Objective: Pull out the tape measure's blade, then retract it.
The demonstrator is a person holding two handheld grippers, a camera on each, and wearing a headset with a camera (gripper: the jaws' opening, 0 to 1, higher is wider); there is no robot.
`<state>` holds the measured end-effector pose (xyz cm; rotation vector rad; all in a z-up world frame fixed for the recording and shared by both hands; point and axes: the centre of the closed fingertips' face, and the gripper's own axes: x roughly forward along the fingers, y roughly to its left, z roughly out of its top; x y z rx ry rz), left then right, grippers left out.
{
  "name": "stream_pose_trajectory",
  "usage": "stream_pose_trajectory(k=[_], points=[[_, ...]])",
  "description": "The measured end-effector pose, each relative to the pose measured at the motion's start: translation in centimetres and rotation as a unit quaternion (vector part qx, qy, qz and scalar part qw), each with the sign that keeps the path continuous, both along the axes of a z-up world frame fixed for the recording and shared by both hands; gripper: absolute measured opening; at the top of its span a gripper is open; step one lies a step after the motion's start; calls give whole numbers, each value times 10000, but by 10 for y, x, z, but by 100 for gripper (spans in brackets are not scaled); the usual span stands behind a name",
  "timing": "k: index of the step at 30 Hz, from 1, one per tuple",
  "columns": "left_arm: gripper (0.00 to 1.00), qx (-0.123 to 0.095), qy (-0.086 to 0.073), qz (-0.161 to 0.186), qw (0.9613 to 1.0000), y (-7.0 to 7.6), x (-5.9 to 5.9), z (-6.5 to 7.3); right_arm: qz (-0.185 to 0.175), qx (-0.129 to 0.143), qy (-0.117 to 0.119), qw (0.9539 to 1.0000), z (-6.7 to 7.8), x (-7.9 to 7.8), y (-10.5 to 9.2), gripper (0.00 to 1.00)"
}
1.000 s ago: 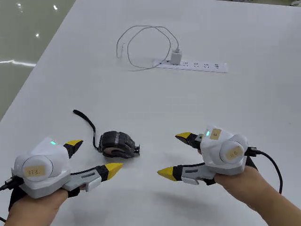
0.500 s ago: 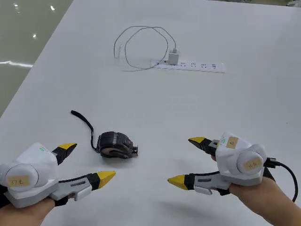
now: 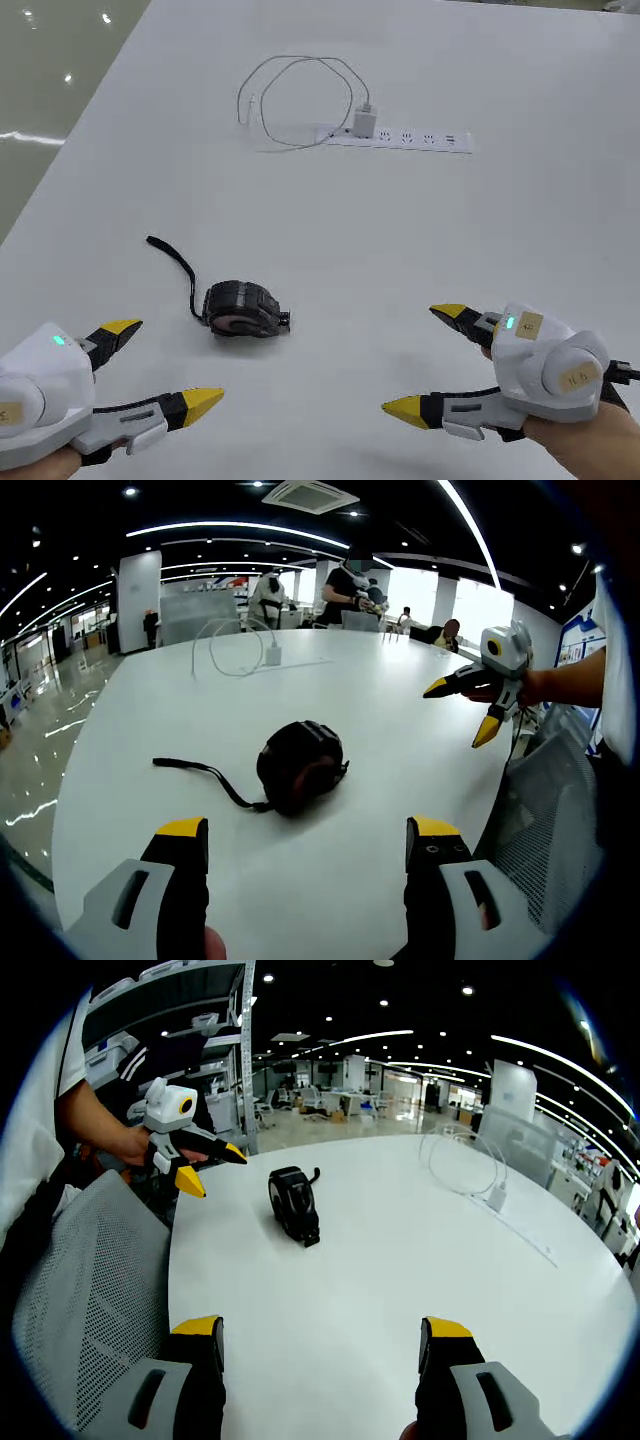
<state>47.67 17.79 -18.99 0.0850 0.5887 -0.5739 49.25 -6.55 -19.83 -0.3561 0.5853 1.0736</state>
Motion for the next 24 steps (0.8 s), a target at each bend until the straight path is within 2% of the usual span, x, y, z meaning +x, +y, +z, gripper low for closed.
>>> stream_pose_trajectory(k=[11,13,24], points=[[81,23,104,-55,9999,7,-13,-4,-170,22,110,9998,0,-14,-17,83],[81,87,132,-100,9998,8,-16,-6,-193,-8,118,9997,-1,-16,-20,84],[88,115,213,-181,9995,13,-27,-8,-387,-8,176,9991,-1,-26,-37,91]])
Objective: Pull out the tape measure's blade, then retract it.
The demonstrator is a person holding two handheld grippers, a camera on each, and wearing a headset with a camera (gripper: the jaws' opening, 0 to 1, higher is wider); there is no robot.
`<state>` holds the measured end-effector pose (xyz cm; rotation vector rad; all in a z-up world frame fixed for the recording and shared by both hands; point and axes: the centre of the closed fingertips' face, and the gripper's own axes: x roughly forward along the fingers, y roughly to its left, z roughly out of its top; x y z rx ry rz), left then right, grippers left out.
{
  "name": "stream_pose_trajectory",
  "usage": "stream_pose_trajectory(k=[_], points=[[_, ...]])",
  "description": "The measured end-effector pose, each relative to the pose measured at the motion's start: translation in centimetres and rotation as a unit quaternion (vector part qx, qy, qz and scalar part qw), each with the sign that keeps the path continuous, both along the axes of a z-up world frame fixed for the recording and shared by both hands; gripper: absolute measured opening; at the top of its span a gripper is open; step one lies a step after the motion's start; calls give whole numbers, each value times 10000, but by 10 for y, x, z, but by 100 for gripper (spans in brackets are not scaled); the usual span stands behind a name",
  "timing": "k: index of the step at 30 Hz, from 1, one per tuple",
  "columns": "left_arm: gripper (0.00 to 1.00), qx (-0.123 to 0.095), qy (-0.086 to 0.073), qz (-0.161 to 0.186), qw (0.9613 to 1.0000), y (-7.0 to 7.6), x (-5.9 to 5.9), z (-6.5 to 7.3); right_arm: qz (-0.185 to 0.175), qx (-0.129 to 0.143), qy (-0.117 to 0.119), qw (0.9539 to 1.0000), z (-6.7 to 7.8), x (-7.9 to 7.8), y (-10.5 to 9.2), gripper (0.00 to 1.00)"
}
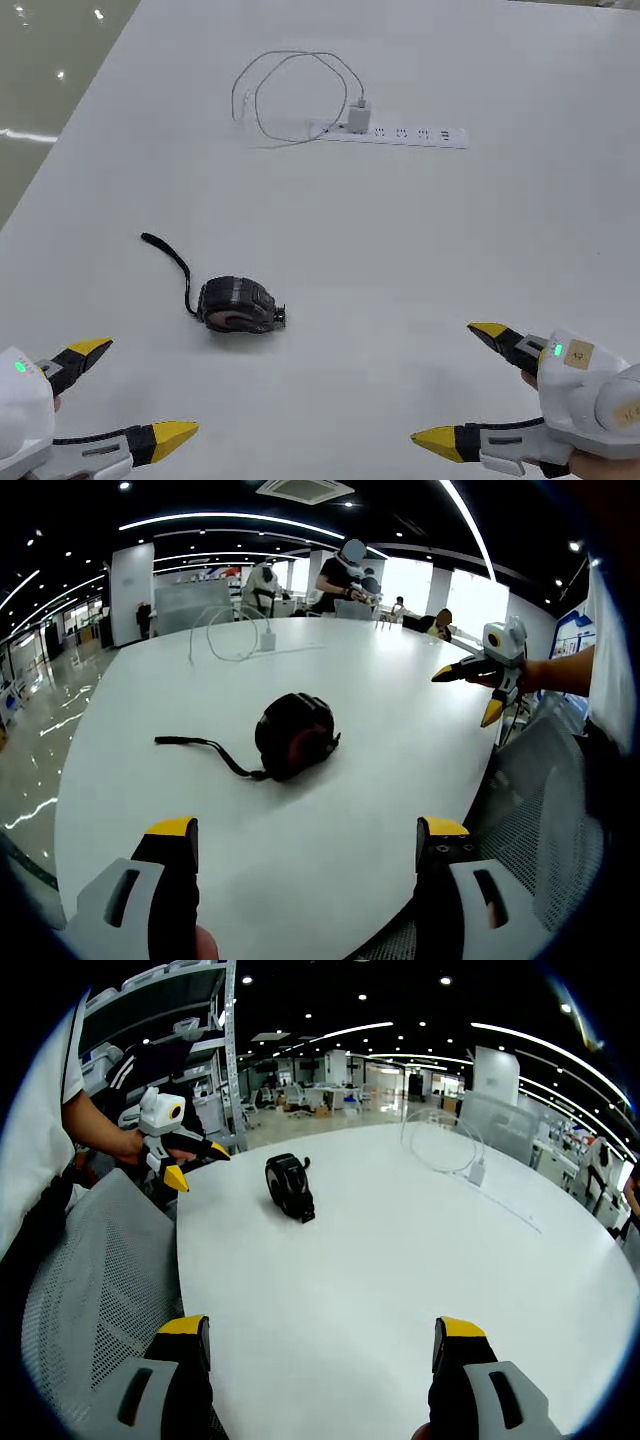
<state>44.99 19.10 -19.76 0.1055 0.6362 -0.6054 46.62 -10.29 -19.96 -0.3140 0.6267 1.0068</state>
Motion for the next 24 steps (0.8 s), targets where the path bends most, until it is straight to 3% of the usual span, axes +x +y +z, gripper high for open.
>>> stream_pose_trajectory(k=[9,18,24], points=[[90,7,35,33,10000,3,-3,-2,-145,11,38,9999,0,-3,-12,96],[96,-145,73,88,9998,6,-7,-1,-197,-71,120,9997,-4,-10,-21,99],[99,-101,62,2,9999,6,-10,-2,-230,-108,176,9995,-4,-14,-28,99]])
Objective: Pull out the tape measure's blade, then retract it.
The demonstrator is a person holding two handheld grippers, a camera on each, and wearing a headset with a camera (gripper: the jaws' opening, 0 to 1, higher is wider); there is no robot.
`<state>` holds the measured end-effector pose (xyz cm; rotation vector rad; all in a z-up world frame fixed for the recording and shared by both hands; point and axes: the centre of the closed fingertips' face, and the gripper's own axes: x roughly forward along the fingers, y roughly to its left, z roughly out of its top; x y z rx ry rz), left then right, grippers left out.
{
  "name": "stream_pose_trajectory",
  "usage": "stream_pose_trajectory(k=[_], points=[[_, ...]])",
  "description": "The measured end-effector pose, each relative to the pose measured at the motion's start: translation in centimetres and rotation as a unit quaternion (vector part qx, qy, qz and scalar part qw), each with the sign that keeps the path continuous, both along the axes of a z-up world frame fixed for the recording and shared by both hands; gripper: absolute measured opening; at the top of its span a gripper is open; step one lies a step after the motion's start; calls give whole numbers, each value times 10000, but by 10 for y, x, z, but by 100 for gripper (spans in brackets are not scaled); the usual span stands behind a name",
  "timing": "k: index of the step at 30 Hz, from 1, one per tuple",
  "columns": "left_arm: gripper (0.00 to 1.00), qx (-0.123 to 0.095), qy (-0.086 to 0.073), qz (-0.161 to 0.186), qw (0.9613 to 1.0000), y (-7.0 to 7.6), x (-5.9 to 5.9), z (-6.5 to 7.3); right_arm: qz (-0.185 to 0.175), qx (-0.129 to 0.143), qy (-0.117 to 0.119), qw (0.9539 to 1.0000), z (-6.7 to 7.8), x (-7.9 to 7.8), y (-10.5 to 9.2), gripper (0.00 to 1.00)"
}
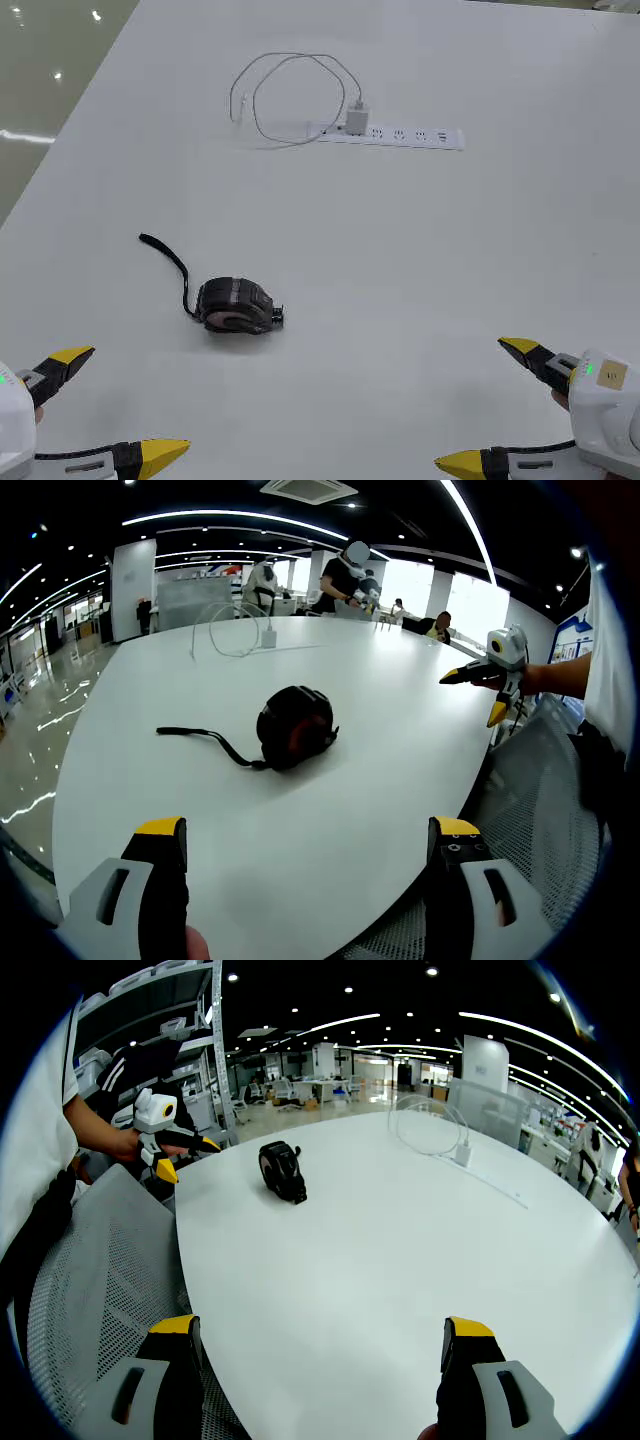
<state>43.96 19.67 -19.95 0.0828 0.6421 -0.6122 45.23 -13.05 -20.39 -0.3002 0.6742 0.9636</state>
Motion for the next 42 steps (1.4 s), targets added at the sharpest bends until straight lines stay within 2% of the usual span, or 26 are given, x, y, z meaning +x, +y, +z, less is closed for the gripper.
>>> stream_pose_trajectory(k=[19,42], points=[[99,114,-4,-130,9999,3,-3,-2,-68,-46,86,9999,-5,-7,-8,99],[99,76,54,-199,9998,0,-6,-4,-124,-48,123,9998,-7,-9,-9,99]])
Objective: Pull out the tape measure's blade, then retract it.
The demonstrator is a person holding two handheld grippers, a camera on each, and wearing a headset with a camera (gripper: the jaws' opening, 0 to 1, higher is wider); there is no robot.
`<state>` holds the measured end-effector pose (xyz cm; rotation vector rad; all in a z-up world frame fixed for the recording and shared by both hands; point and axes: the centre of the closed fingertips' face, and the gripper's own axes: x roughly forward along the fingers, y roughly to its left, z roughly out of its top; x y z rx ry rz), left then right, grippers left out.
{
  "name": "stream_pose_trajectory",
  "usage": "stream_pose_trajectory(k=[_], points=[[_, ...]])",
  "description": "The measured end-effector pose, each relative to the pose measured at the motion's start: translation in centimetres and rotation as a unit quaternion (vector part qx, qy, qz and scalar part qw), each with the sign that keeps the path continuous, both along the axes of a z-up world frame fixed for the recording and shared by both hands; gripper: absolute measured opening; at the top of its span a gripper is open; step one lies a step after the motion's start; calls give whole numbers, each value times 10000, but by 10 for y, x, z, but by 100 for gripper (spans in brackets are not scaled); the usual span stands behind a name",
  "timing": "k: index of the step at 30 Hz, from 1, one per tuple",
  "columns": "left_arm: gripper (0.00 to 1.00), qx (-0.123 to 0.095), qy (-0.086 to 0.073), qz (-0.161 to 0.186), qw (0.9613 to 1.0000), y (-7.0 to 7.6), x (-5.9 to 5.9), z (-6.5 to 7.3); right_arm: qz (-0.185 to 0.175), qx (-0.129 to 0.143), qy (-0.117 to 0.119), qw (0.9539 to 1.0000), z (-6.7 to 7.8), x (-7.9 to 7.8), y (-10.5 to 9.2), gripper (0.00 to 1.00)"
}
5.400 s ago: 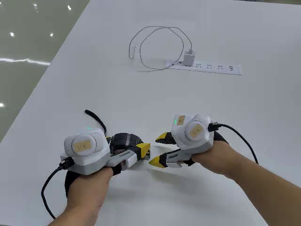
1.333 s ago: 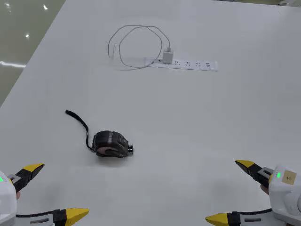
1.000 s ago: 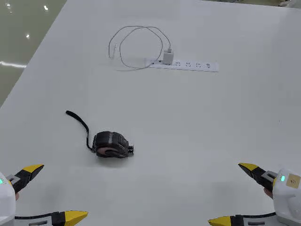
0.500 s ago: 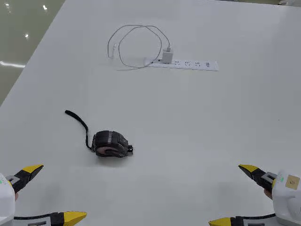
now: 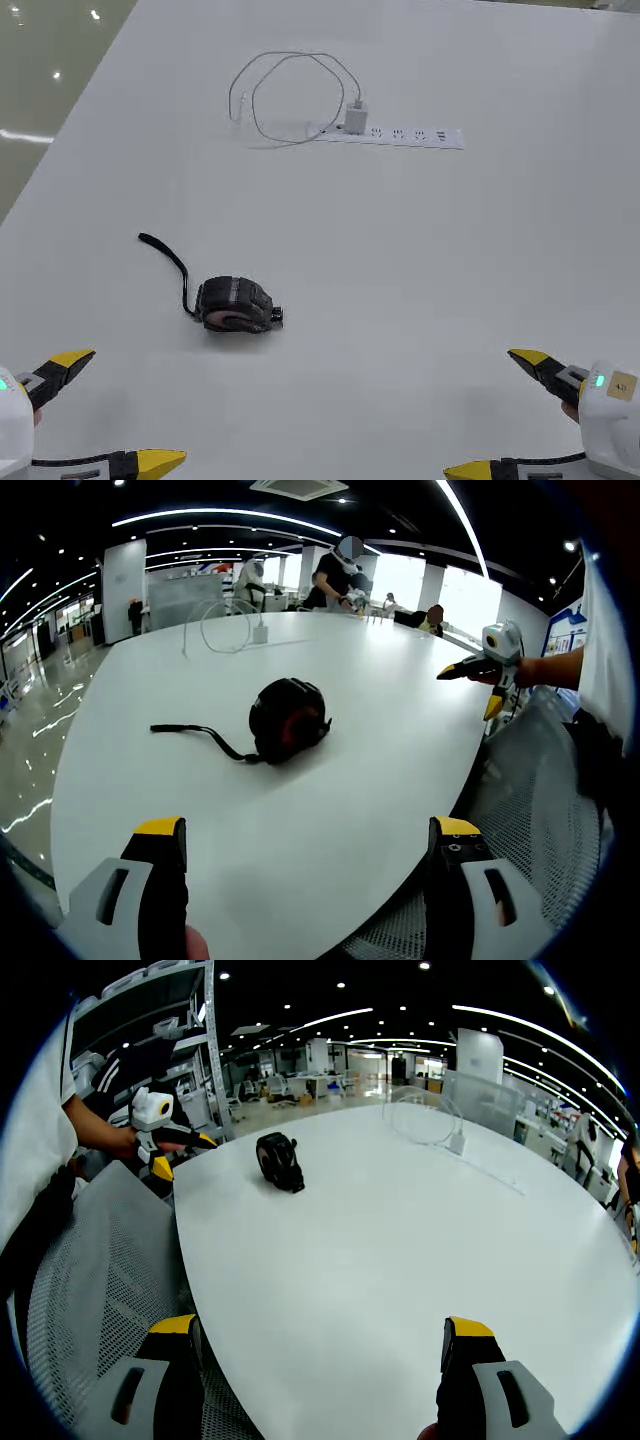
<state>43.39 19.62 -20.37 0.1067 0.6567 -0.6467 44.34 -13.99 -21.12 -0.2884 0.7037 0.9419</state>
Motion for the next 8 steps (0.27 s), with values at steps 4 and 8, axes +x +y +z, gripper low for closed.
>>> stream_pose_trajectory(k=[4,8], points=[[99,-11,-1,-13,10000,0,0,0,-12,3,1,10000,0,-1,0,99],[99,-9,-4,-13,10000,0,0,1,-12,-6,-1,10000,0,-1,-1,99]])
